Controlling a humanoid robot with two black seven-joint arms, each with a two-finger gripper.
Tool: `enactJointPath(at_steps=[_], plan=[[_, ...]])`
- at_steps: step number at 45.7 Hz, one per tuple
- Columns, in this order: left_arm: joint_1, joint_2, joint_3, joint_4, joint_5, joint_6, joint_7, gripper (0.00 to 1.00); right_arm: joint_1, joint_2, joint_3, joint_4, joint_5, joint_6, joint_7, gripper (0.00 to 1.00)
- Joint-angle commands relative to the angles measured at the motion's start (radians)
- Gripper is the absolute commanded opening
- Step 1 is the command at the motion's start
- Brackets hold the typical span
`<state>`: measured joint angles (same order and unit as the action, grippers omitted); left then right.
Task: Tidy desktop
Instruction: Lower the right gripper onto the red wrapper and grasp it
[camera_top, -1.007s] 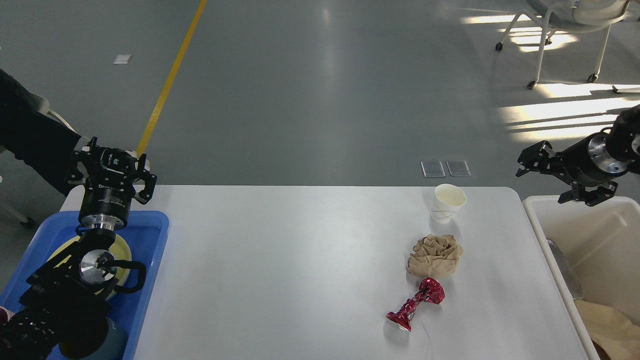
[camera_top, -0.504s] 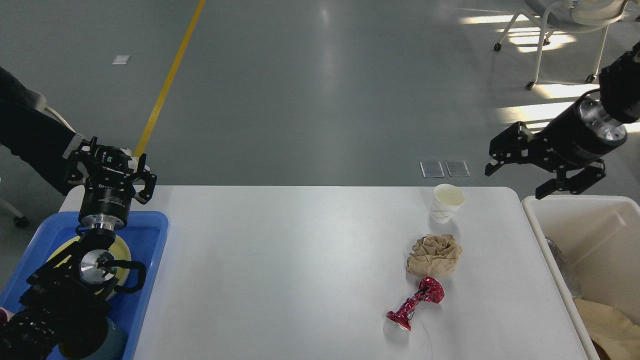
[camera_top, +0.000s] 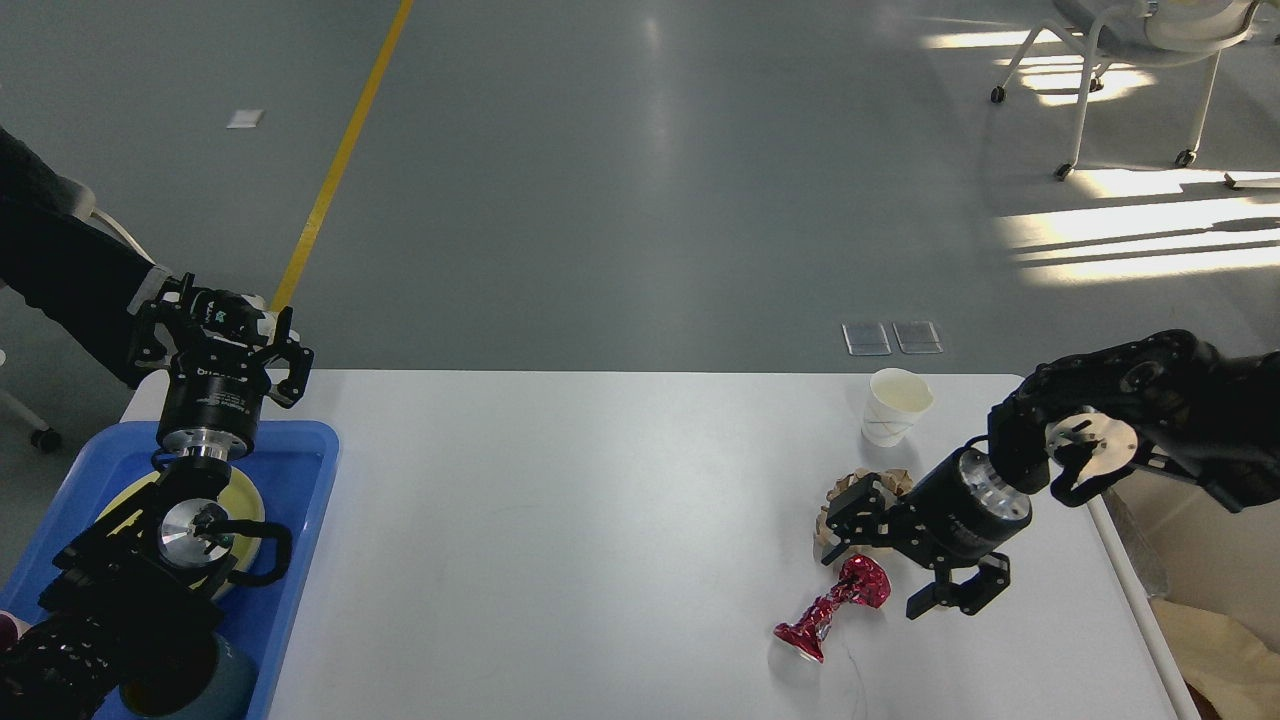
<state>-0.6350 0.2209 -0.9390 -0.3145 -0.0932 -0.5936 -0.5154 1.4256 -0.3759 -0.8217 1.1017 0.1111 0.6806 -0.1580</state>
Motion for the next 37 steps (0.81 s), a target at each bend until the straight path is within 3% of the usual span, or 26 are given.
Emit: enactJointPath(at_steps=[1, 11, 27, 33, 36, 37], plan=[[0.0, 0.0, 0.0, 0.0, 0.0, 0.0, 0.0, 0.97, -0.085, 0.029, 0.081, -0.002, -0.001, -0.101, 0.0, 1.0], [0.0, 0.0, 0.0, 0.0, 0.0, 0.0, 0.0, 0.97, -0.175, 0.114, 0.095, -0.066, -0.001, -0.263, 0.0, 1.0], [0.0, 0.0, 0.0, 0.0, 0.0, 0.0, 0.0, 0.97, -0.217, 0.149, 0.075, -0.157, -0.004, -0.279, -0.002, 1.0], [0.0, 0.0, 0.0, 0.0, 0.0, 0.0, 0.0, 0.97, -0.235, 0.147, 0.076, -0.157, -0.007, -0.299, -0.002, 0.96], [0.0, 0.0, 0.0, 0.0, 0.0, 0.0, 0.0, 0.97, -0.24, 0.146, 0.076, -0.155, -0.007, -0.3, -0.002, 0.88], [0.0, 0.0, 0.0, 0.0, 0.0, 0.0, 0.0, 0.97, -0.24, 0.146, 0.078, -0.154, -0.005, -0.299, -0.002, 0.8]])
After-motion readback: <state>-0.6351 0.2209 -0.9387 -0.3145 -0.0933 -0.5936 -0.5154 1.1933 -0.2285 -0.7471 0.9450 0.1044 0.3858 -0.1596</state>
